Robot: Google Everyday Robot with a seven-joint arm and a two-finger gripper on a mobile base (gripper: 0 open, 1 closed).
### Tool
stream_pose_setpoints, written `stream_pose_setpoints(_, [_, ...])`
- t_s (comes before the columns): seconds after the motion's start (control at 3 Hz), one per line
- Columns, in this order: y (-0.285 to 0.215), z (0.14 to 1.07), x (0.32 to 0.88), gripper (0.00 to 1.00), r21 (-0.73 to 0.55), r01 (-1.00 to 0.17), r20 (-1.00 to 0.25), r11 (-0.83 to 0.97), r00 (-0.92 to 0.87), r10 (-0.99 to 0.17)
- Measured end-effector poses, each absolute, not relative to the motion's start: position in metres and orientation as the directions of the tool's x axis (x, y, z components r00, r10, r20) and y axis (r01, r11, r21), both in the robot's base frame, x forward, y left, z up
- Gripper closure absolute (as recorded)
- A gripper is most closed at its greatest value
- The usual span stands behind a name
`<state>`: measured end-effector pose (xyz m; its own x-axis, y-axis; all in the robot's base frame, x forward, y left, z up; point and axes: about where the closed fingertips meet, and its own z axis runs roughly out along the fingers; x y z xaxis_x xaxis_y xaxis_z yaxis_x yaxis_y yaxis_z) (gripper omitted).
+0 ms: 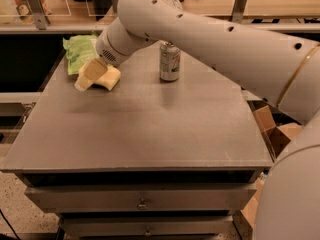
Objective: Move sponge near green rice chip bag
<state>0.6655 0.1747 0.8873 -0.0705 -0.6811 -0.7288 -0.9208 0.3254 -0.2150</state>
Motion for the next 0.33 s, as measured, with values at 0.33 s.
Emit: stream_pose_setpoints(0.33, [0.1747,0.8873,0.6655,0.0,-0.215,-0.921,-0.729,0.325,-0.07,-0.681])
